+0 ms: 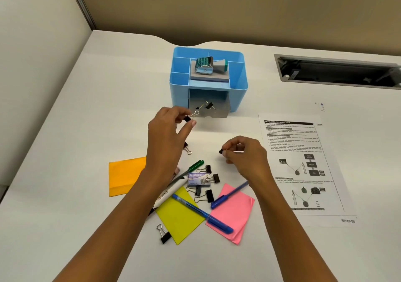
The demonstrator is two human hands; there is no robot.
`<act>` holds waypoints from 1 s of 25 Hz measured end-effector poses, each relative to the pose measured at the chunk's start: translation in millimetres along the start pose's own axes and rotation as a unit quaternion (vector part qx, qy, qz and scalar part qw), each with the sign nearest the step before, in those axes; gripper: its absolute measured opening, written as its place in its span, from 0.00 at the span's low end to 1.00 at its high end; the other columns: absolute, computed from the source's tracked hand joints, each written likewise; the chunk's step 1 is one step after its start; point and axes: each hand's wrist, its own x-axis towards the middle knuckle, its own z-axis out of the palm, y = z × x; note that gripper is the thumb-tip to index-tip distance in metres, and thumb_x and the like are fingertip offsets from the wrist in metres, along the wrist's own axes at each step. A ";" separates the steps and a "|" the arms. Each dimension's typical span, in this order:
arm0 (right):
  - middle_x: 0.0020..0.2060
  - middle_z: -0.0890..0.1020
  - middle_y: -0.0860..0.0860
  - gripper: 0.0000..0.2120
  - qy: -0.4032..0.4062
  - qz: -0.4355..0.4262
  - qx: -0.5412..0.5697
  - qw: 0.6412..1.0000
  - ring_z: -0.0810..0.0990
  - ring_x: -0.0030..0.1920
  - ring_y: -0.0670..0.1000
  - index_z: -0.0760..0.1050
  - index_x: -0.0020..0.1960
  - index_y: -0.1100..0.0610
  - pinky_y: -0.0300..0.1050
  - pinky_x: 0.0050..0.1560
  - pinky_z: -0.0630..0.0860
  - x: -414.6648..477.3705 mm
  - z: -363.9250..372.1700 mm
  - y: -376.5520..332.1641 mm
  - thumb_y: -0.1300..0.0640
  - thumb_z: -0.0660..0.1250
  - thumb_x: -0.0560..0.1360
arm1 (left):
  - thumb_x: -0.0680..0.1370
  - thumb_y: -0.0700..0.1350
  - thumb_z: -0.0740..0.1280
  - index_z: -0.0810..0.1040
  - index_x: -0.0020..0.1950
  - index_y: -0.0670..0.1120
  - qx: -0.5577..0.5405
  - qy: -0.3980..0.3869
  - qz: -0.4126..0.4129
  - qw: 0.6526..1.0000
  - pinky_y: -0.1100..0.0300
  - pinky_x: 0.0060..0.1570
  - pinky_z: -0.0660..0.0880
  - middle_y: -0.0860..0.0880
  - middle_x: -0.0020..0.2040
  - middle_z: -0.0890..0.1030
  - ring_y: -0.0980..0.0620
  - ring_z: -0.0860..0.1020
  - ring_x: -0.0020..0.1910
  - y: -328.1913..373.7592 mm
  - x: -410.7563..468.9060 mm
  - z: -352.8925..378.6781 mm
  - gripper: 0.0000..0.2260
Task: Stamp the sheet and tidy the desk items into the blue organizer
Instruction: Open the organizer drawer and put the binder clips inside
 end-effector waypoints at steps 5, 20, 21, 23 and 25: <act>0.33 0.82 0.46 0.09 0.037 -0.090 0.072 0.993 0.81 0.34 0.43 0.79 0.39 0.52 0.46 0.45 0.82 9.1 -10.3 -41.5 0.66 0.71 0.70 | 0.75 0.46 0.70 0.79 0.54 0.46 0.003 0.011 0.039 0.999 0.70 0.43 0.70 0.49 0.49 0.79 0.56 0.76 0.46 12.8 31.0 7.6 0.09; 0.49 0.78 0.54 0.12 0.120 -0.199 -0.093 0.968 0.76 0.47 0.48 0.77 0.53 0.57 0.37 0.49 0.76 16.5 53.0 7.4 0.69 0.67 0.73 | 0.78 0.50 0.65 0.76 0.58 0.47 0.084 0.055 0.036 0.994 0.65 0.45 0.69 0.48 0.55 0.79 0.51 0.75 0.54 2.1 37.2 27.4 0.11; 0.52 0.77 0.55 0.14 0.125 -0.213 -0.105 0.963 0.76 0.51 0.50 0.77 0.56 0.58 0.41 0.51 0.77 17.6 57.8 12.6 0.69 0.67 0.73 | 0.78 0.49 0.65 0.75 0.56 0.47 0.075 0.067 0.021 0.995 0.66 0.44 0.68 0.48 0.53 0.79 0.52 0.75 0.52 -1.4 25.9 25.4 0.10; 0.56 0.77 0.57 0.18 0.129 -0.250 -0.150 0.948 0.74 0.57 0.54 0.77 0.60 0.59 0.44 0.54 0.74 24.5 66.5 18.1 0.71 0.67 0.73 | 0.79 0.49 0.63 0.73 0.56 0.46 0.075 0.066 -0.039 0.994 0.65 0.40 0.66 0.48 0.51 0.77 0.54 0.74 0.48 -9.5 0.4 25.8 0.09; 0.59 0.77 0.59 0.19 0.118 -0.270 -0.199 0.935 0.73 0.60 0.58 0.77 0.60 0.60 0.46 0.55 0.74 33.7 75.0 19.4 0.72 0.68 0.71 | 0.79 0.50 0.63 0.71 0.57 0.46 0.123 0.030 -0.103 0.987 0.62 0.39 0.66 0.47 0.53 0.76 0.53 0.73 0.48 -18.8 -19.7 31.5 0.11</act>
